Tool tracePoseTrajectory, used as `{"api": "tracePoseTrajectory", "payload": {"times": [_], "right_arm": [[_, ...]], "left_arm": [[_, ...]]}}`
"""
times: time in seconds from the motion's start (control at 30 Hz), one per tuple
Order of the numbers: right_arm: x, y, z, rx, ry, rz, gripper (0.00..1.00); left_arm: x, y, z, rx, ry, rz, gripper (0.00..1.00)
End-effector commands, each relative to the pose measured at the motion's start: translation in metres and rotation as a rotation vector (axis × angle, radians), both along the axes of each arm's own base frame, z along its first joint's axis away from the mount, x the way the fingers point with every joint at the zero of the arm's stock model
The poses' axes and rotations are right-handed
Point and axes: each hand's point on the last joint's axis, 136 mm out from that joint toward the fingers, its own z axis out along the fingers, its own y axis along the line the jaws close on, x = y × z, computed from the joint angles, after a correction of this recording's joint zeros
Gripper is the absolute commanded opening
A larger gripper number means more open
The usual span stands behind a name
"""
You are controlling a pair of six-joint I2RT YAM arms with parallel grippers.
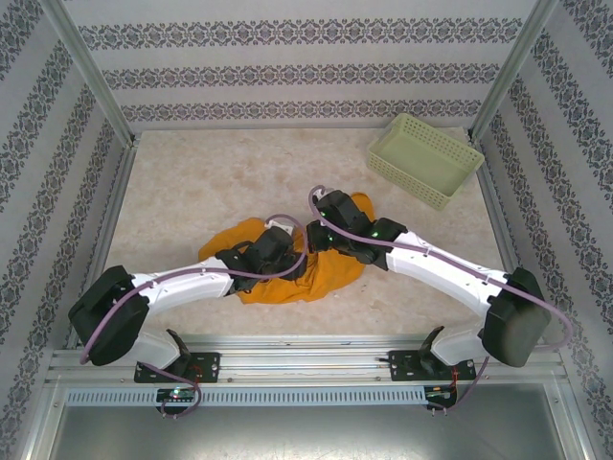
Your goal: Fold the inside-out t-shirt
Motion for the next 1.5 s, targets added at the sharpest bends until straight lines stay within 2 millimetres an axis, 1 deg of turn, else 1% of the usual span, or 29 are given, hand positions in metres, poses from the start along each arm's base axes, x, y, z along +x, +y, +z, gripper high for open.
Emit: {"api": "tracePoseTrajectory", "payload": {"times": [0.0, 0.03, 0.13, 0.17, 0.23, 0.3, 0.37, 0.43, 0.53, 0.6, 0.63, 0.67, 0.73, 0.77, 0.8, 0.87, 0.9, 1.03, 1.1, 1.17, 1.23, 1.33, 1.47], "right_arm": [[-0.003, -0.013, 0.004, 0.034, 0.002, -0.054, 0.0], [-0.002, -0.018, 0.0, 0.024, 0.006, -0.07, 0.0], [0.004, -0.043, -0.014, -0.044, 0.01, -0.158, 0.0], [0.004, -0.052, -0.016, -0.078, 0.008, -0.185, 0.0], [-0.001, -0.062, -0.013, -0.104, 0.0, -0.196, 0.02], [-0.012, -0.069, -0.008, -0.092, -0.02, -0.198, 0.16], [-0.026, -0.073, -0.003, -0.059, -0.033, -0.183, 0.24], [-0.043, -0.074, -0.002, -0.027, -0.025, -0.159, 0.28], [-0.071, -0.065, -0.005, 0.023, 0.006, -0.109, 0.31], [-0.09, -0.049, -0.005, 0.07, 0.004, -0.052, 0.32], [-0.098, -0.043, -0.009, 0.084, 0.007, -0.031, 0.33], [-0.107, -0.029, -0.01, 0.121, 0.001, 0.005, 0.33], [-0.114, -0.01, -0.017, 0.168, 0.001, 0.044, 0.35], [-0.114, -0.002, -0.023, 0.178, 0.005, 0.052, 0.35], [-0.112, 0.002, -0.03, 0.166, 0.011, 0.042, 0.35], [-0.101, -0.001, -0.043, 0.107, -0.01, -0.013, 0.3], [-0.095, -0.001, -0.049, 0.089, -0.026, -0.029, 0.3], [-0.07, 0.005, -0.064, 0.118, -0.038, -0.057, 0.3], [-0.057, 0.004, -0.071, 0.117, -0.033, -0.083, 0.3], [-0.044, -0.005, -0.077, 0.084, -0.037, -0.138, 0.31], [-0.033, -0.019, -0.086, 0.043, -0.029, -0.205, 0.34], [-0.02, -0.034, -0.099, 0.046, 0.006, -0.269, 0.37], [-0.012, -0.038, -0.103, 0.05, 0.02, -0.281, 0.45]], "left_arm": [[0.014, -0.01, 0.02, -0.054, -0.049, -0.002, 0.36], [0.013, -0.012, 0.023, -0.067, -0.053, -0.01, 0.31], [0.007, -0.024, 0.035, -0.127, -0.048, -0.071, 0.19], [0.004, -0.027, 0.037, -0.138, -0.033, -0.087, 0.15], [0.001, -0.031, 0.039, -0.154, -0.013, -0.103, 0.07], [-0.002, -0.031, 0.043, -0.181, -0.011, -0.1, 0.03], [-0.003, -0.034, 0.049, -0.21, -0.016, -0.105, 0.01], [-0.004, -0.039, 0.054, -0.235, -0.009, -0.123, 0.01], [-0.009, -0.05, 0.058, -0.252, 0.024, -0.168, 0.0], [-0.01, -0.051, 0.058, -0.244, 0.03, -0.173, 0.0], [-0.01, -0.052, 0.059, -0.243, 0.028, -0.175, 0.0], [-0.01, -0.051, 0.058, -0.235, 0.028, -0.175, 0.0], [-0.009, -0.05, 0.06, -0.226, 0.026, -0.173, 0.0], [-0.009, -0.05, 0.06, -0.223, 0.025, -0.175, 0.0], [-0.009, -0.049, 0.062, -0.217, 0.021, -0.173, 0.0], [-0.008, -0.045, 0.063, -0.202, 0.011, -0.161, 0.0], [-0.007, -0.042, 0.065, -0.196, 0.001, -0.153, 0.01], [-0.006, -0.034, 0.066, -0.176, -0.017, -0.13, 0.01], [-0.006, -0.032, 0.066, -0.173, -0.018, -0.119, 0.01], [-0.004, -0.028, 0.065, -0.164, -0.023, -0.099, 0.01], [-0.003, -0.023, 0.066, -0.159, -0.034, -0.079, 0.01], [-0.001, -0.018, 0.069, -0.152, -0.048, -0.064, 0.03], [0.002, -0.015, 0.071, -0.144, -0.055, -0.054, 0.04]]}}
